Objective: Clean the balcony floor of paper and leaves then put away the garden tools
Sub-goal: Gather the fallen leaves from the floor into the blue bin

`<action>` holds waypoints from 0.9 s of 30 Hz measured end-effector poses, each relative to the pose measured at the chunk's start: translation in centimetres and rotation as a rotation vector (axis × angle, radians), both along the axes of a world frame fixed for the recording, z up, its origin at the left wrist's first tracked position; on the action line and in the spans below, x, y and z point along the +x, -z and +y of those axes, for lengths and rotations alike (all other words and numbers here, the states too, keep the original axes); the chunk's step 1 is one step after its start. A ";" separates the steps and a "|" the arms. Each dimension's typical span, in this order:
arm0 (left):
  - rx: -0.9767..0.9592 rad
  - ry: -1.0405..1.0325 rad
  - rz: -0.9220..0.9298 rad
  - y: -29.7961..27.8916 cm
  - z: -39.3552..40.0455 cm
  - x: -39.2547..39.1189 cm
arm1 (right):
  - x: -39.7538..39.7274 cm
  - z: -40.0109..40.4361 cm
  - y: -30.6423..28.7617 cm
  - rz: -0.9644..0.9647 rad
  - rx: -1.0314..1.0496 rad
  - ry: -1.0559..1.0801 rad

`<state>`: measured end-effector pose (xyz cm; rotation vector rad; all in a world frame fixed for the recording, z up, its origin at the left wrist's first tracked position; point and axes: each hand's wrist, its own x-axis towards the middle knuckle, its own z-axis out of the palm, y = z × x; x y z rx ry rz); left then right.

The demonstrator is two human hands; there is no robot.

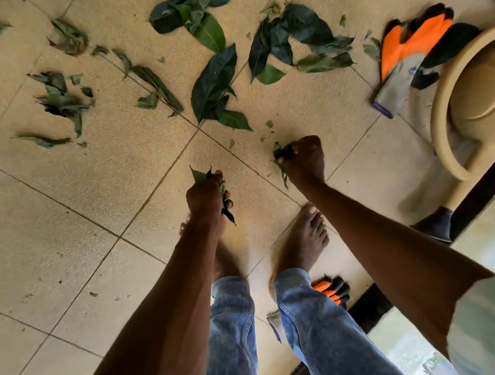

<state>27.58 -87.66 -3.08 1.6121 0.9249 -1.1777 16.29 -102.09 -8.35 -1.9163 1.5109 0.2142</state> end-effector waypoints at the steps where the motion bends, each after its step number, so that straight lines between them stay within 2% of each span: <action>1: 0.000 0.005 0.000 0.1 0.0 -0.1 | -0.1 1.1 0.3 0.013 -0.012 -0.057; 3: 0.000 0.016 -0.001 0.3 0.1 -0.4 | 0.0 2.9 0.8 0.064 -0.017 -0.201; 5: 0.000 0.008 0.006 0.6 0.4 -0.6 | 0.2 3.8 0.7 0.074 0.007 -0.241; 8: 0.001 -0.092 0.048 0.6 1.0 -0.5 | 1.4 4.1 -0.5 -0.025 0.164 0.001; 10: 0.013 -0.170 0.054 0.2 1.4 -0.4 | 2.8 4.5 -2.3 -0.126 0.370 0.083; 12: 0.017 -0.131 0.025 -0.9 1.7 -0.4 | 3.9 4.9 -4.5 -0.221 0.570 0.168; 15: -0.157 -0.127 0.065 -3.1 1.2 0.2 | 5.4 5.4 -7.9 -0.333 0.721 0.288; 17: -0.390 -0.226 0.147 -4.6 0.3 1.1 | 6.4 5.4 -9.3 -0.328 0.690 0.232; 19: -0.491 -0.313 0.180 -5.7 -0.9 2.1 | 7.6 5.6 -10.5 -0.284 0.613 0.150; 21: -0.414 -0.323 0.166 -6.3 -1.5 2.8 | 8.8 6.1 -11.3 -0.219 0.522 0.085; 24: -0.210 -0.302 0.106 -6.2 -1.5 3.6 | 10.6 5.9 -11.1 -0.004 0.410 -0.136; 26: -0.160 -0.268 0.072 -5.3 -1.2 4.5 | 11.5 4.4 -10.7 0.006 0.569 -0.169; 27: -0.168 -0.252 0.054 -4.9 -0.8 5.0 | 11.7 3.2 -10.7 -0.067 0.703 -0.128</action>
